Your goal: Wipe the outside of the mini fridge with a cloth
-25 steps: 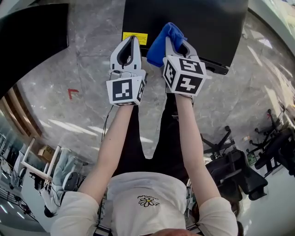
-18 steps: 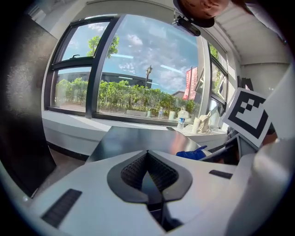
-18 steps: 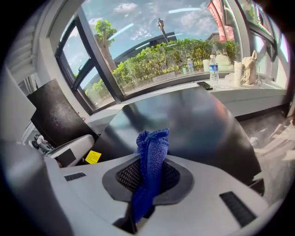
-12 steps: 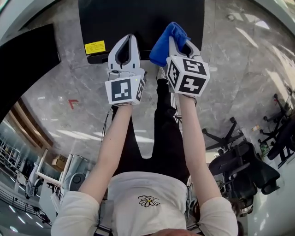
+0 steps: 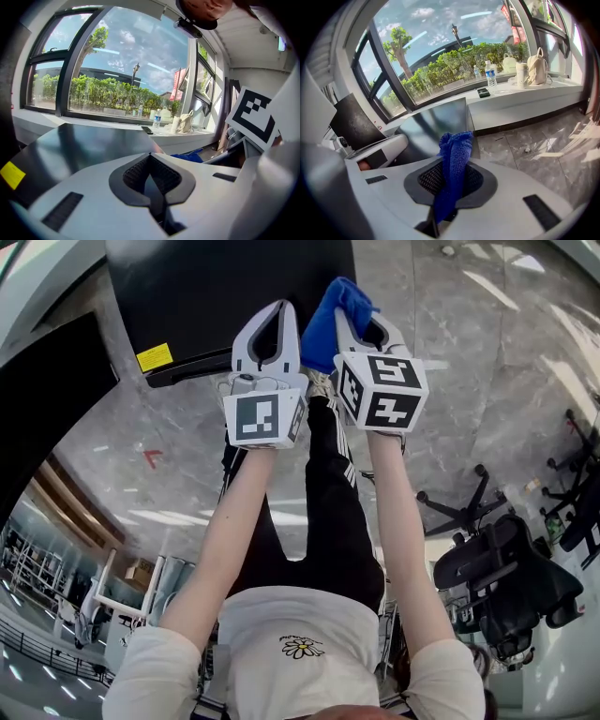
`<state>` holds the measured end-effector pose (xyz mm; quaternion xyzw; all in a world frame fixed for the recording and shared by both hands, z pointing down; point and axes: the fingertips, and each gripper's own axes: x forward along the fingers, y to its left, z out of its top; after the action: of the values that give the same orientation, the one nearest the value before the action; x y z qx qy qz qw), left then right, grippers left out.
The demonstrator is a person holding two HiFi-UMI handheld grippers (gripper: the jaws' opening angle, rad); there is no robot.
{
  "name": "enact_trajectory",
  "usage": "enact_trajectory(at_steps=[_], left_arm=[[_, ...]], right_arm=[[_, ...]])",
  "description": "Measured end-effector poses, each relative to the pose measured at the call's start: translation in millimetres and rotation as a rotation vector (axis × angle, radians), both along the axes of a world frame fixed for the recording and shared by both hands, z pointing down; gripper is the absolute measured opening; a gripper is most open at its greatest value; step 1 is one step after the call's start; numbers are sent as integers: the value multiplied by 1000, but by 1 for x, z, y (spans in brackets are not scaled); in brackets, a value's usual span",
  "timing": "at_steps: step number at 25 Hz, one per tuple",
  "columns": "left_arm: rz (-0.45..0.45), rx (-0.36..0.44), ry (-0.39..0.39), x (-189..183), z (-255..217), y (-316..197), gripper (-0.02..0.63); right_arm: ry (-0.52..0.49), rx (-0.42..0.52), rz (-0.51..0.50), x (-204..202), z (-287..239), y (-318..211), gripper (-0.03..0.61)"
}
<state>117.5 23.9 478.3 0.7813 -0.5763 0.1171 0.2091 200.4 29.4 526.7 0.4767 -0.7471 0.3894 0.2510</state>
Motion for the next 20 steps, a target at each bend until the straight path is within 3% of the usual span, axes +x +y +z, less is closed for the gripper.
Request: enact_trajectory(at_steps=[12, 20], left_arm=[[19, -10, 13, 25, 7, -1, 5], [4, -7, 23, 9, 6, 0, 5]], right_arm=[[0, 4, 58, 35, 2, -1, 63], [119, -17, 191, 74, 12, -4, 61]])
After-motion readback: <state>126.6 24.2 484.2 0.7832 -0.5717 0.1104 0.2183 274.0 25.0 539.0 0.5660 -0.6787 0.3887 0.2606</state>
